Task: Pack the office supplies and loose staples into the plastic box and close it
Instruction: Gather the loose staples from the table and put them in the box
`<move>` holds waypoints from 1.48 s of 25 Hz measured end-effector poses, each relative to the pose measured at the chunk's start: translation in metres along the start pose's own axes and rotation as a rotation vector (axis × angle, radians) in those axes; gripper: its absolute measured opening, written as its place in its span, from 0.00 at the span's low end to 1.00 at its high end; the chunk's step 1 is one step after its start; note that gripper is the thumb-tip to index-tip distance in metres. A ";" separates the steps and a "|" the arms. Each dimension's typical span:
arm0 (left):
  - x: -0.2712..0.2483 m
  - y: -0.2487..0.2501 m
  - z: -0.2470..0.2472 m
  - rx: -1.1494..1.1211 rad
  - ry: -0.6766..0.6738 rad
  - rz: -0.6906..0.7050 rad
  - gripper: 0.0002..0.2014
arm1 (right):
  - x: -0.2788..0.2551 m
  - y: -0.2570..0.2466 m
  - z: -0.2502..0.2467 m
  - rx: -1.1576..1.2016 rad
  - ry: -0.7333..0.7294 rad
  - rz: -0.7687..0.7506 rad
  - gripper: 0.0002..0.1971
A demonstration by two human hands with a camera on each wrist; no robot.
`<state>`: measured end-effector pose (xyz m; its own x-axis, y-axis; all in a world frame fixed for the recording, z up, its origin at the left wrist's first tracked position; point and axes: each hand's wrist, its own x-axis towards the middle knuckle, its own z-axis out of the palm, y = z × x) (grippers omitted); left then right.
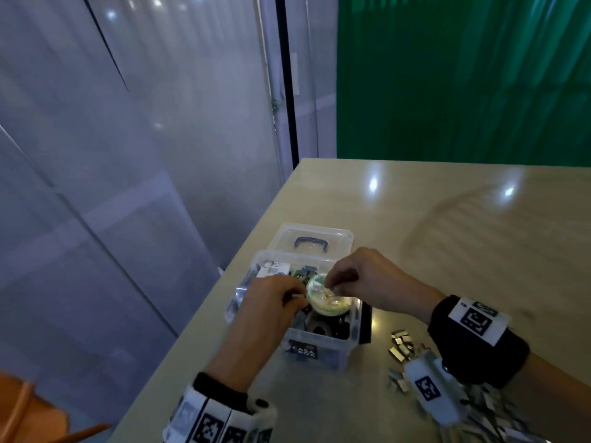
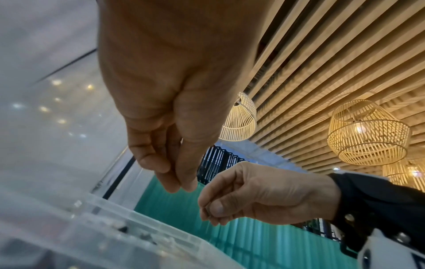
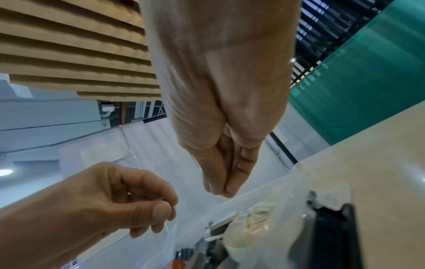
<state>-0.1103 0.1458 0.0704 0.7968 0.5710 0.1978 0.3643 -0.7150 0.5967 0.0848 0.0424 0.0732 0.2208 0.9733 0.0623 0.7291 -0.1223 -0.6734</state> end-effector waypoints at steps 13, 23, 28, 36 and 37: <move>0.051 -0.042 -0.006 0.280 -0.143 0.018 0.10 | 0.047 -0.026 0.033 -0.171 0.049 0.043 0.16; 0.061 0.000 0.000 0.122 -0.100 0.124 0.12 | -0.008 -0.005 -0.017 -0.081 0.043 0.154 0.08; 0.063 0.059 0.052 0.099 -0.206 0.234 0.12 | -0.062 0.026 -0.047 -0.092 -0.001 0.238 0.05; 0.037 0.095 0.160 0.173 -0.443 0.173 0.14 | -0.141 0.120 -0.054 -0.171 -0.162 0.518 0.10; 0.034 0.091 0.171 0.202 -0.458 0.132 0.14 | -0.149 0.131 -0.050 -0.183 -0.187 0.535 0.12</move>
<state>0.0328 0.0312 -0.0010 0.9550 0.2682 -0.1265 0.2965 -0.8583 0.4187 0.1798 -0.1280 0.0131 0.4828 0.7827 -0.3928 0.6511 -0.6208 -0.4366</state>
